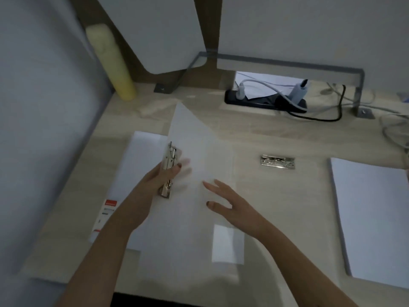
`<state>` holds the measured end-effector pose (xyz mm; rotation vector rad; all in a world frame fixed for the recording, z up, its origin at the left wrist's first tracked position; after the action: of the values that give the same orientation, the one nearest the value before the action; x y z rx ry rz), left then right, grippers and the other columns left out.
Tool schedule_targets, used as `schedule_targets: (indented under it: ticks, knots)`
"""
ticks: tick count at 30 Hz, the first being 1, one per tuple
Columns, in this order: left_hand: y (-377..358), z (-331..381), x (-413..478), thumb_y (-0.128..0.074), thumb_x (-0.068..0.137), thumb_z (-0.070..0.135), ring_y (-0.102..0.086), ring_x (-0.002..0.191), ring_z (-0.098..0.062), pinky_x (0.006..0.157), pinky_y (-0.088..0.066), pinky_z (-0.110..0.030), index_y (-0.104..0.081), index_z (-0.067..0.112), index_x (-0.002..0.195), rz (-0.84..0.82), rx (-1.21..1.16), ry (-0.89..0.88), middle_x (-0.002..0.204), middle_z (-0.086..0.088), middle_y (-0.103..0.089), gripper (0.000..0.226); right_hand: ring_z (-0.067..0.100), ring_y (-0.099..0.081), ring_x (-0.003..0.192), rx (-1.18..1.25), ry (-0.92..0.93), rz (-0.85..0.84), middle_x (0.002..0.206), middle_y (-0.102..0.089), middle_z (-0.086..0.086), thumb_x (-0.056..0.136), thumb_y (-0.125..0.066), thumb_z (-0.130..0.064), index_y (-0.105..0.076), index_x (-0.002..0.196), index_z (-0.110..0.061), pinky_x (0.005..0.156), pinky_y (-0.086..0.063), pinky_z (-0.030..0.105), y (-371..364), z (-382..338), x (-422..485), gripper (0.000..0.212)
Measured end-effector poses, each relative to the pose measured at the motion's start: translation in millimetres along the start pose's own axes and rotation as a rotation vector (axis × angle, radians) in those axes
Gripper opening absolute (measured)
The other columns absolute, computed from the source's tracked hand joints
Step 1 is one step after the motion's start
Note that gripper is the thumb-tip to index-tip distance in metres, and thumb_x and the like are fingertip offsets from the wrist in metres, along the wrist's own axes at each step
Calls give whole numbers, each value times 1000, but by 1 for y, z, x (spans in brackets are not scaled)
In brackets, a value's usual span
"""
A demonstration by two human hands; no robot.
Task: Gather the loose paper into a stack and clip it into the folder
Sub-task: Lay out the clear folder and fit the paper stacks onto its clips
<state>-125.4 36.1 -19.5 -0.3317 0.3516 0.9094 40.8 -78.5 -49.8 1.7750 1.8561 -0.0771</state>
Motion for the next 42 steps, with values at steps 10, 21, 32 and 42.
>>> schedule_targets:
  ticks: [10,21,32,42]
  knots:
    - [73,-69,-10,-50,94,20,-67,61,0,59,-55,-21,-62,8,97,405,153,181,84,-5,-70,18,32,-4,146,-881,-194,355,159,-9,10,76,16,-73,-11,149,-27,111,-7,61,-1,94,16,91]
    - [83,-93,-24,-41,96,11,-71,82,-9,66,-58,-24,-66,15,97,400,-28,164,84,2,-76,25,29,-7,145,-915,-173,522,157,-18,12,91,-19,-52,-17,149,-26,115,6,46,-13,112,25,63]
    - [84,-106,-26,-52,91,7,-67,81,-2,69,-51,-11,-67,17,99,521,88,53,85,10,-72,19,34,-16,144,-905,-128,594,154,-24,16,92,-22,-44,-25,147,-22,115,4,44,-14,110,24,60]
    - [86,-94,-19,-52,81,56,-53,92,-6,80,-34,-26,-64,37,87,424,-3,310,106,10,-60,24,31,-10,145,-897,-123,589,156,-20,14,92,-20,-45,-21,148,-24,116,2,47,-15,112,24,60]
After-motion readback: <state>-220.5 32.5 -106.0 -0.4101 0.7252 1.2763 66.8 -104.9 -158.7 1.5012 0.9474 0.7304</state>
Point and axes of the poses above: each hand's wrist, its own x-axis towards the middle knuckle, its own y-axis out of the back of the hand, z = x × y, the point moved 2 cm from there along x, towards the middle knuckle
